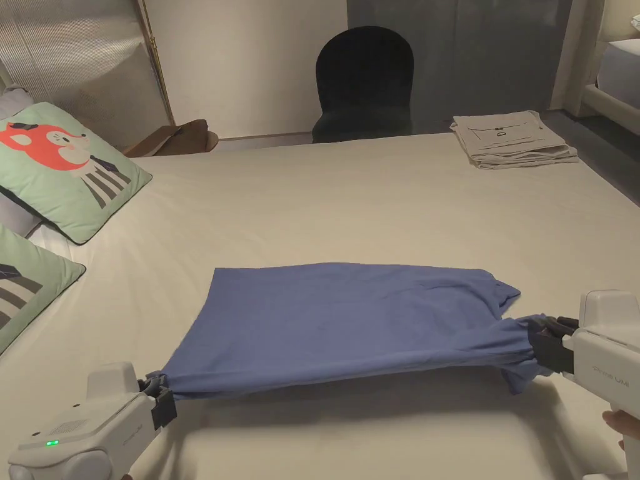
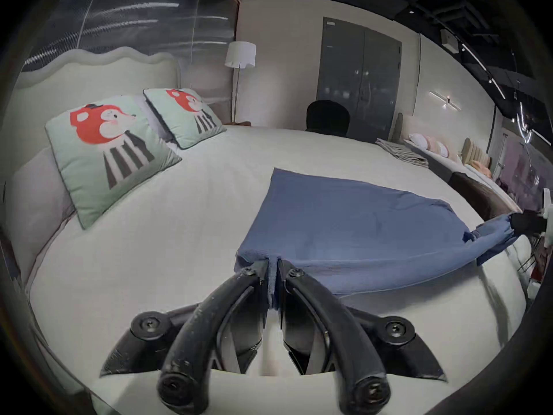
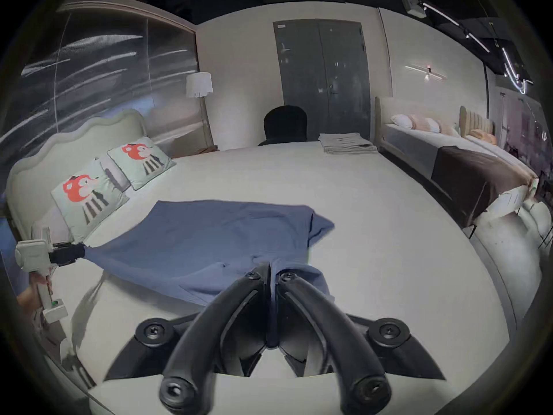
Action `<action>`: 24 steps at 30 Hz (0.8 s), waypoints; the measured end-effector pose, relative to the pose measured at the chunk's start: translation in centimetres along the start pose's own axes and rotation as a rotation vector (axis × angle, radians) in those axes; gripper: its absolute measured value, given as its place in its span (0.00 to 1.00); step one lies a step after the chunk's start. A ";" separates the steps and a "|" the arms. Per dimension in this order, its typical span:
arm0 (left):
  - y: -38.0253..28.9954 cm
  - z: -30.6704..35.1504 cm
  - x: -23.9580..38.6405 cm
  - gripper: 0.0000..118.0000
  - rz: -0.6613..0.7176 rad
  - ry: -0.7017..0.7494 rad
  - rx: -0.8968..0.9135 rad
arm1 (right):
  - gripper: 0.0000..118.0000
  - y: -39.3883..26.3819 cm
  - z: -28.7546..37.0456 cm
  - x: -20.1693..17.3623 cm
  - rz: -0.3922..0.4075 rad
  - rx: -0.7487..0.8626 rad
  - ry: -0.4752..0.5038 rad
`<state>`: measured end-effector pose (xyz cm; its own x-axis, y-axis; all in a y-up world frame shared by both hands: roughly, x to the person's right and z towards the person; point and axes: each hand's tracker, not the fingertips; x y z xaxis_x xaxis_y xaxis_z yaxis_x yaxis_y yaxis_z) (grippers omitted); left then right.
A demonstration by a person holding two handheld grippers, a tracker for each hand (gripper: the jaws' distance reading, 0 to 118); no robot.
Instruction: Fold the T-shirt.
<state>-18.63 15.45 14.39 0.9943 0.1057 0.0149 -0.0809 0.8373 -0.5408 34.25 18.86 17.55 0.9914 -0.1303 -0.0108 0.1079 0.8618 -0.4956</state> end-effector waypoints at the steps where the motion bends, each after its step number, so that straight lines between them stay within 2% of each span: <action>1: -0.3 1.0 0.2 0.02 0.008 0.001 0.000 | 0.02 -0.6 0.8 0.0 -0.001 -0.003 0.006; 7: -4.6 4.7 -0.4 0.02 0.024 -0.014 -0.060 | 0.02 -5.2 5.2 -0.4 0.005 -0.036 0.001; 14: -9.9 5.4 -1.5 0.02 0.016 -0.001 -0.182 | 0.02 -11.8 6.6 -0.5 0.031 -0.169 -0.084; 19: -11.2 5.1 -1.6 0.02 0.032 0.026 -0.244 | 0.02 -15.5 5.1 -1.0 -0.005 -0.301 -0.138; 21: -10.8 5.3 -1.4 0.03 0.039 0.027 -0.246 | 0.02 -16.6 4.9 -0.8 -0.031 -0.286 -0.137; 22: -10.7 5.3 -1.5 0.03 0.049 0.027 -0.251 | 0.03 -16.7 5.1 -0.9 -0.041 -0.273 -0.140; 24: -10.4 5.5 -1.5 0.13 0.055 0.022 -0.265 | 0.04 -16.4 5.7 -1.0 -0.059 -0.251 -0.147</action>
<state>-19.71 9.55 24.57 0.9904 0.1331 -0.0378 -0.1171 0.6609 -0.7413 31.94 7.67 30.59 0.9860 -0.0885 0.1416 0.1625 0.7043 -0.6911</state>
